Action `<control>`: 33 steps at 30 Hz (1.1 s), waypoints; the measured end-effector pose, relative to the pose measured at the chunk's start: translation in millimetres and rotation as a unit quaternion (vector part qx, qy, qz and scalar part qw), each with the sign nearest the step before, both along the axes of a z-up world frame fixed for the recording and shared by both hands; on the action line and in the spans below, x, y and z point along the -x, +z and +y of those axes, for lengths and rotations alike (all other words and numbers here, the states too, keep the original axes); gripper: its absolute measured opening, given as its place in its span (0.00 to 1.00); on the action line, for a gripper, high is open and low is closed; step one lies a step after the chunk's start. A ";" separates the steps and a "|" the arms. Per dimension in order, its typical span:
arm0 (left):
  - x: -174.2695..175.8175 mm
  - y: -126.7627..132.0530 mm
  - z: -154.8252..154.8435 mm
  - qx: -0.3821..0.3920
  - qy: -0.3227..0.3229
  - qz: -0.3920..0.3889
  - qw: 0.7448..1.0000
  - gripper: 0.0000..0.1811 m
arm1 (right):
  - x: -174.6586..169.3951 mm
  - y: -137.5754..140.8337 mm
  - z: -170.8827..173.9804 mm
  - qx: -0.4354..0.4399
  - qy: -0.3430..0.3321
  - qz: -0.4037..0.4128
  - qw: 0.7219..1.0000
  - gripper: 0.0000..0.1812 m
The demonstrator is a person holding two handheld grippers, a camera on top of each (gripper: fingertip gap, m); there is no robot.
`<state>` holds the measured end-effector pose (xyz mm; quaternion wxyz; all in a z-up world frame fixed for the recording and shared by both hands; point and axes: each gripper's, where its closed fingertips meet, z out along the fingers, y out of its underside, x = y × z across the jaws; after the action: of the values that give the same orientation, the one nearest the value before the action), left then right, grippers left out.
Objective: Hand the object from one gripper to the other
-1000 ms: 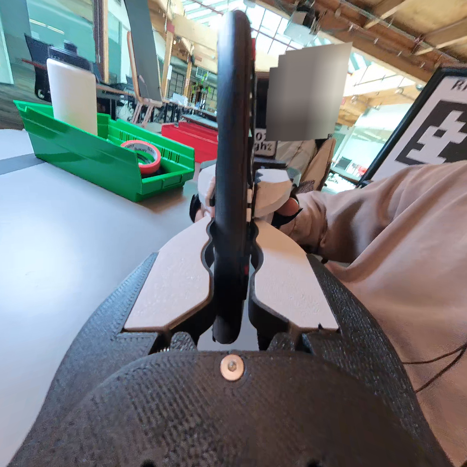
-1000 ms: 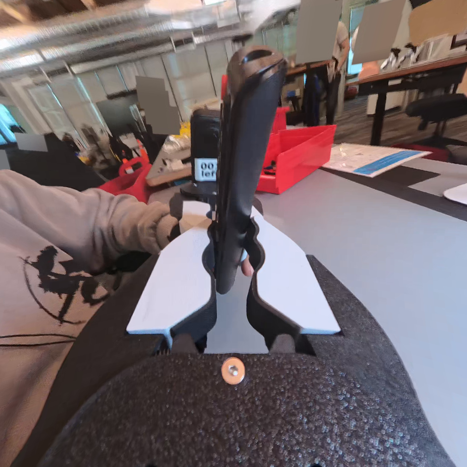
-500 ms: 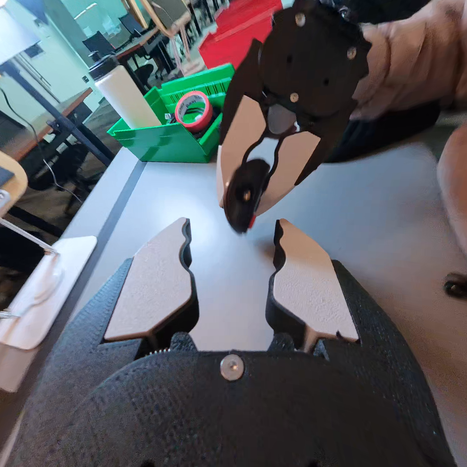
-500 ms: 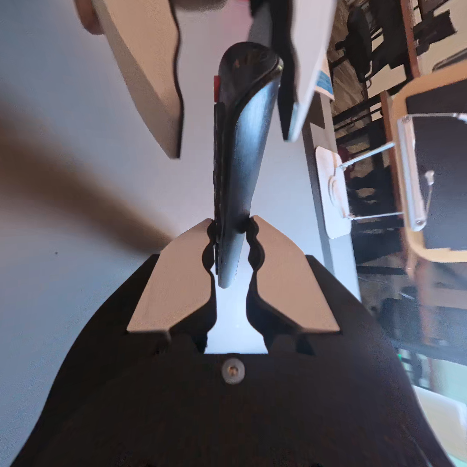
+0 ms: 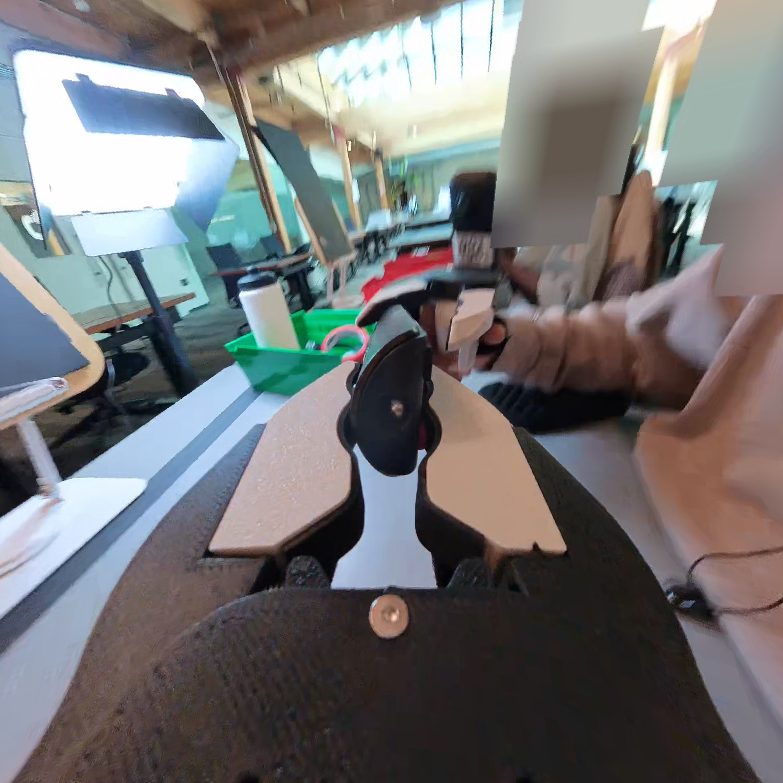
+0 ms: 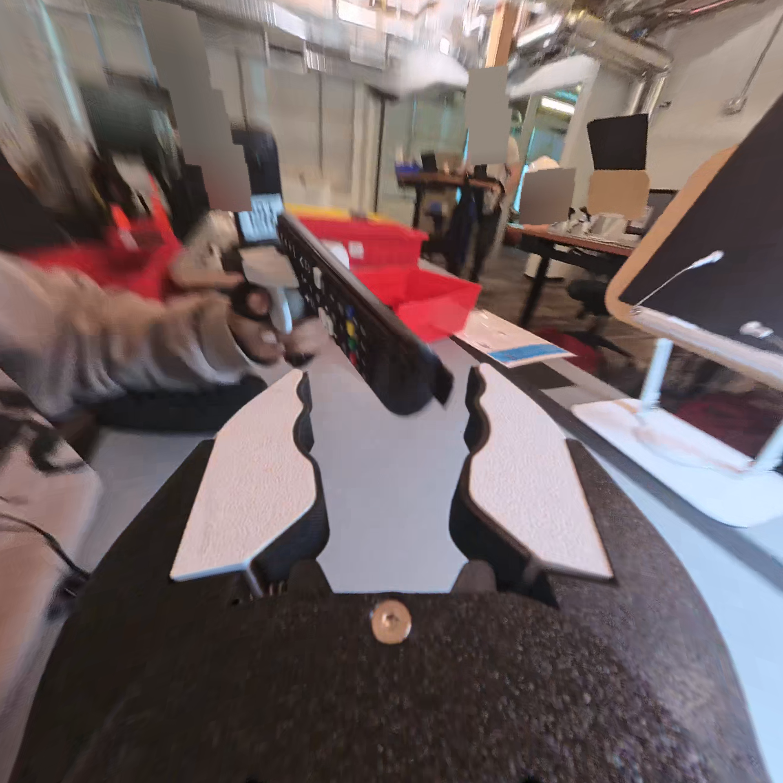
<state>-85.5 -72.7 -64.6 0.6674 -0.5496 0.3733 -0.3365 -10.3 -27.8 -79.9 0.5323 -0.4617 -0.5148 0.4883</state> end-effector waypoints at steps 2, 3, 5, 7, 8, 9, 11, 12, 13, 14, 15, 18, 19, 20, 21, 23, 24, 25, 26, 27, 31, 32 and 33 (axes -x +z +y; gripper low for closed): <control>6.2 14.5 -4.6 0.025 -0.045 -0.104 0.993 0.14 | 2.1 0.3 -2.3 0.079 0.038 0.036 0.995 0.39; 7.3 18.4 -6.4 0.039 -0.066 -0.146 0.986 0.14 | 6.5 -1.7 -8.9 0.104 0.060 0.044 0.992 0.40; 3.8 15.5 -6.6 0.065 -0.094 -0.181 0.977 0.14 | 15.1 -2.5 -24.5 0.135 0.095 0.063 0.984 0.37; -4.8 2.7 -3.4 0.087 -0.105 -0.181 0.974 0.14 | 16.8 7.2 -37.0 0.159 0.125 0.097 0.974 0.27; -10.4 -4.9 -2.7 0.098 -0.113 -0.178 0.973 0.14 | 16.4 11.4 -37.9 0.171 0.127 0.107 0.971 0.19; -15.3 -9.7 -4.1 0.105 -0.129 -0.181 0.969 0.14 | 15.5 12.2 -37.3 0.171 0.127 0.105 0.971 0.13; -20.0 -17.3 -1.8 0.124 -0.138 -0.178 0.966 0.14 | 12.2 9.1 -30.7 0.136 0.103 0.084 0.982 0.13; -21.8 -22.1 -0.8 0.132 -0.142 -0.164 0.967 0.14 | 10.8 7.2 -28.6 0.123 0.096 0.069 0.985 0.13; -23.4 -25.9 -0.7 0.136 -0.149 -0.155 0.967 0.14 | 9.6 6.3 -28.7 0.115 0.095 0.058 0.987 0.12; -24.7 -28.9 -0.6 0.140 -0.154 -0.152 0.966 0.14 | 9.2 6.1 -28.5 0.108 0.089 0.052 0.989 0.12; -25.4 -31.9 0.2 0.147 -0.158 -0.149 0.965 0.14 | 9.2 5.5 -28.2 0.100 0.083 0.044 0.991 0.13; -27.5 -48.8 5.4 0.171 -0.152 -0.099 0.968 0.16 | 8.4 2.4 -30.6 0.050 0.072 0.017 0.996 0.12; -27.2 -58.0 8.8 0.182 -0.142 -0.069 0.970 0.17 | 8.4 0.7 -31.2 0.025 0.064 0.006 0.998 0.12; -24.7 -66.2 14.0 0.188 -0.123 -0.042 0.974 0.19 | 8.6 -1.6 -31.8 -0.009 0.051 -0.006 0.999 0.12; -21.1 -71.3 19.5 0.189 -0.100 -0.026 0.976 0.21 | 8.8 -3.6 -32.3 -0.051 0.034 -0.017 0.998 0.12; -12.6 -76.1 29.5 0.208 -0.068 -0.019 0.976 0.24 | 8.2 -3.4 -33.4 -0.141 -0.008 -0.027 0.990 0.12; -8.9 -76.9 33.6 0.231 -0.063 -0.032 0.970 0.26 | 7.6 -3.2 -33.4 -0.191 -0.030 -0.034 0.981 0.12; -5.5 -77.1 37.1 0.262 -0.065 -0.056 0.961 0.28 | 6.9 -2.0 -31.9 -0.246 -0.059 -0.036 0.967 0.12; -3.1 -76.6 39.9 0.295 -0.073 -0.088 0.949 0.28 | 6.3 -1.4 -29.7 -0.303 -0.090 -0.040 0.948 0.12; -1.8 -74.4 41.6 0.326 -0.089 -0.130 0.932 0.29 | 6.0 -1.6 -28.4 -0.357 -0.113 -0.044 0.926 0.12; -11.7 -63.5 40.0 0.411 -0.176 -0.281 0.849 0.32 | 11.7 -9.8 -33.0 -0.492 -0.155 -0.038 0.856 0.12; -18.8 -59.3 35.3 0.419 -0.201 -0.300 0.833 0.33 | 14.8 -14.2 -35.5 -0.526 -0.158 -0.041 0.835 0.12; -26.0 -54.1 30.1 0.422 -0.223 -0.312 0.821 0.31 | 18.5 -19.8 -37.7 -0.564 -0.161 -0.047 0.809 0.12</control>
<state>-59.5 -42.6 -118.7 0.3575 -0.5449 0.0786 -0.7544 -28.8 -65.5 -99.7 0.7449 -0.1790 -0.6427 -0.0026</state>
